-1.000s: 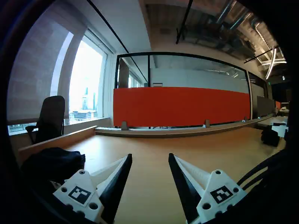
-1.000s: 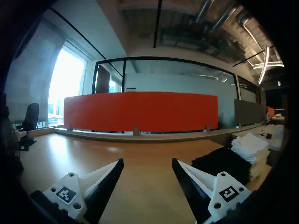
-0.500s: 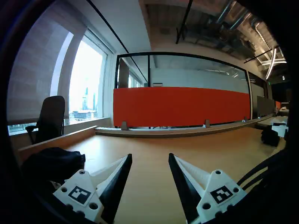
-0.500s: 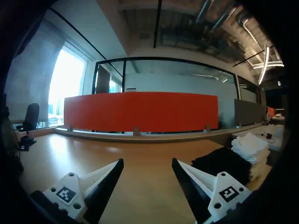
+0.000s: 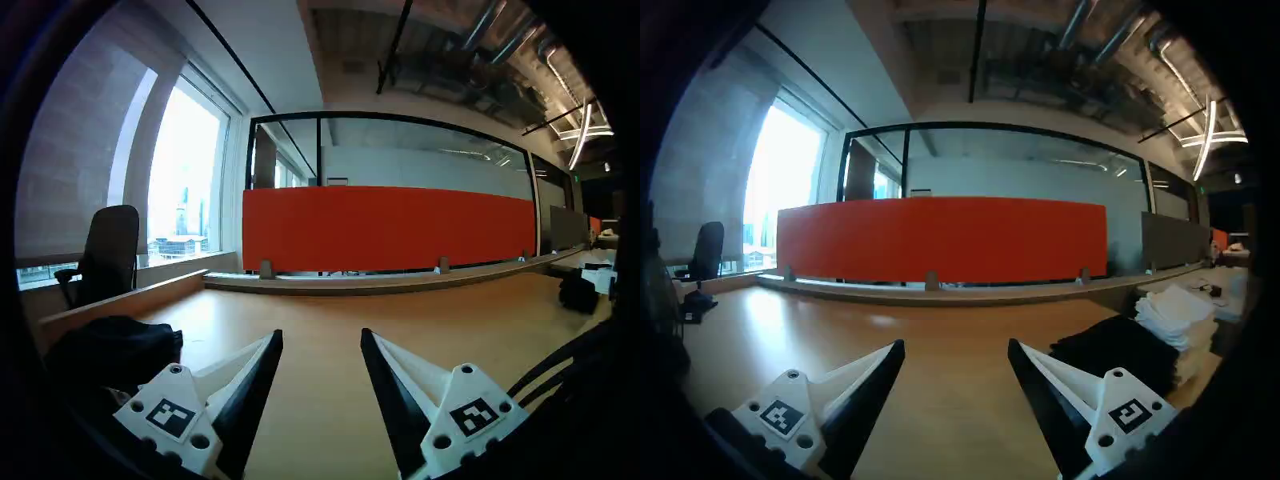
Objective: Fold towel
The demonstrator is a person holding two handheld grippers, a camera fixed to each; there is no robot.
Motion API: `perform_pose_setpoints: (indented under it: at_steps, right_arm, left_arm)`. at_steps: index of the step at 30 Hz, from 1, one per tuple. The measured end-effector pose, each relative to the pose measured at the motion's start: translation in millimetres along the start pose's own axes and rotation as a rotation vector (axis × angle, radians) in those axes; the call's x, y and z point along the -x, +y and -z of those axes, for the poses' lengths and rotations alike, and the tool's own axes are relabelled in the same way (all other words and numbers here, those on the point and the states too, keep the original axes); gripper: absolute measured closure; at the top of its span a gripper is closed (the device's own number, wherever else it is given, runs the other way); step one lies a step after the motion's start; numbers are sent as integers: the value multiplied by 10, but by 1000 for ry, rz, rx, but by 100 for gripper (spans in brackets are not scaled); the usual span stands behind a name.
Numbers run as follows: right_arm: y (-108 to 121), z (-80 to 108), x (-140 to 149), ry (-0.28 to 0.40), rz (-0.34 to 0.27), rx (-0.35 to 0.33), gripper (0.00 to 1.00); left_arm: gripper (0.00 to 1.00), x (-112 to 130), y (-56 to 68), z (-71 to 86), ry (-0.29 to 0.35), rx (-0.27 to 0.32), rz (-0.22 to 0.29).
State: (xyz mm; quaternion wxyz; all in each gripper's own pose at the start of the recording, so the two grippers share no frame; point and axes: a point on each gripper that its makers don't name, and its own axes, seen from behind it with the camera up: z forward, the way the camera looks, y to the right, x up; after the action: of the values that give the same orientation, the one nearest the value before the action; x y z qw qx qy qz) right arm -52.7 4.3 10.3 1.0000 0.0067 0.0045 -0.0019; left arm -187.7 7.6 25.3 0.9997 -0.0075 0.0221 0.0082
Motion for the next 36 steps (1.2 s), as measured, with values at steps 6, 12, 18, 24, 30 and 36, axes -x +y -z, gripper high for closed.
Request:
perform_pose_setpoints:
  at_steps: [6,12,18,24,30,36]
  right_arm:
    - [1,1,0,0,0,0,0]
    - [0,3,6,0,0,0,0]
    - [-3,7,3,0,0,0,0]
    - [-2,5,-1,0,0,0,0]
    - [-1,2,1,0,0,0,0]
    - [0,1,8,0,0,0,0]
  left_arm:
    - [29,-5,1,6,0,0,0]
    - [29,-10,-2,11,0,0,0]
    - [29,-17,-6,15,-1,0,0]
    - [29,-24,-7,19,-1,0,0]
    - [29,-28,-5,13,-1,0,1]
    - [29,-34,-9,15,-1,0,1]
